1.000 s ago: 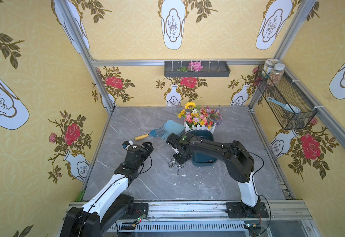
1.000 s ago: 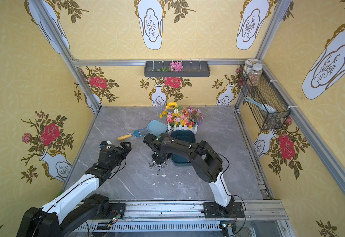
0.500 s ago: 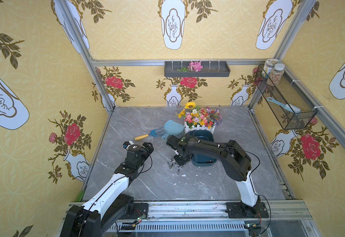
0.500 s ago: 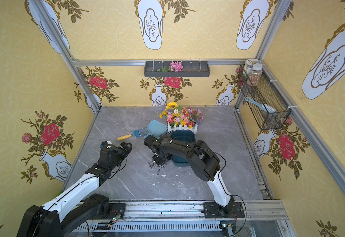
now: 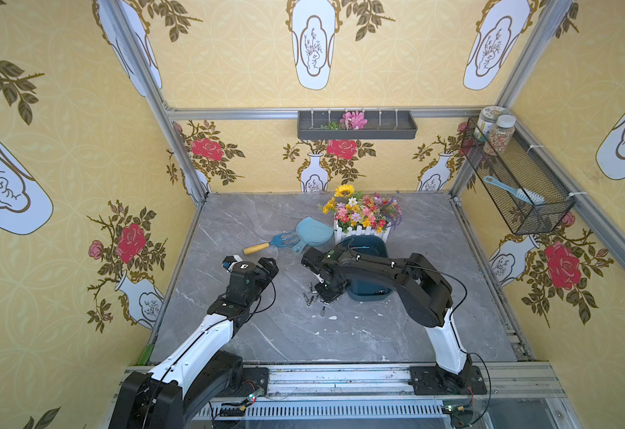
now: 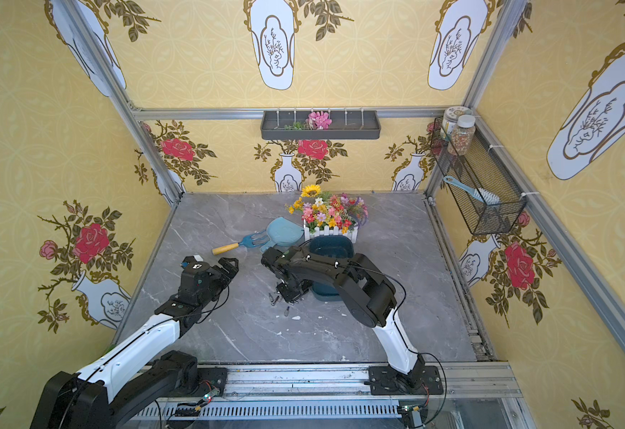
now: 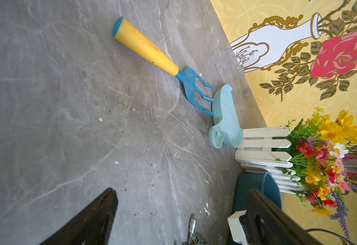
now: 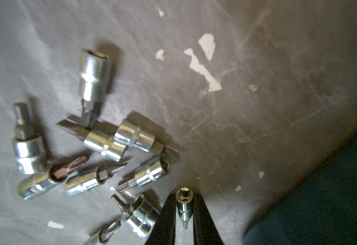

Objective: Put the bit on the desktop into the storage box
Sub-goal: Pick up the screwdriver bit from the center of the board.

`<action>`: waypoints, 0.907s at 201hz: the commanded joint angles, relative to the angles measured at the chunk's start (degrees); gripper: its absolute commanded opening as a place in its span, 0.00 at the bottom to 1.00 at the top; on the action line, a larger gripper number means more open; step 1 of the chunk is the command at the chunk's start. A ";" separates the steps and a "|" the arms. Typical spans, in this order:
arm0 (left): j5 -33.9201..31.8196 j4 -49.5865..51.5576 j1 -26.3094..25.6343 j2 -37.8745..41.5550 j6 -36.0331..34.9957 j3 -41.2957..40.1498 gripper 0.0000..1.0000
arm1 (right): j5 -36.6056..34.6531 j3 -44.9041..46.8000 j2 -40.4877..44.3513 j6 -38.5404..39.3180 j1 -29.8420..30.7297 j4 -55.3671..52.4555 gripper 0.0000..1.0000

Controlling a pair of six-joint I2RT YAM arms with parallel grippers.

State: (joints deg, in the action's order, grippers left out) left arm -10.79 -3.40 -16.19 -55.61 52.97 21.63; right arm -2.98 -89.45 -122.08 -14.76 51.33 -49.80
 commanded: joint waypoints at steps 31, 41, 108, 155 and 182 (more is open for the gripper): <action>0.14 -1.35 0.01 -0.57 -0.05 0.18 1.00 | -1.56 1.20 0.61 -0.61 0.07 0.85 0.16; 0.15 -1.34 0.02 -0.62 -0.06 0.26 1.00 | -1.67 1.21 0.90 -0.62 0.08 0.85 0.16; 0.57 -1.70 0.10 -1.56 -0.15 0.87 1.00 | -2.95 0.69 3.97 -0.61 0.00 0.62 0.15; 1.02 -1.96 0.09 -2.59 -0.32 1.53 1.00 | -1.93 0.16 7.45 -0.62 -0.07 -0.19 0.15; 1.24 -2.29 0.05 -3.33 -0.26 1.65 1.00 | -2.70 -1.04 9.37 -0.57 -0.25 -1.63 0.15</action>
State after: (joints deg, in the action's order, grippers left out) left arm -10.33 -4.36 -16.14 -58.28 52.95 22.92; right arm -4.80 -89.25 -114.45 -14.96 51.24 -49.78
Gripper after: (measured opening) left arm 0.999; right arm 0.153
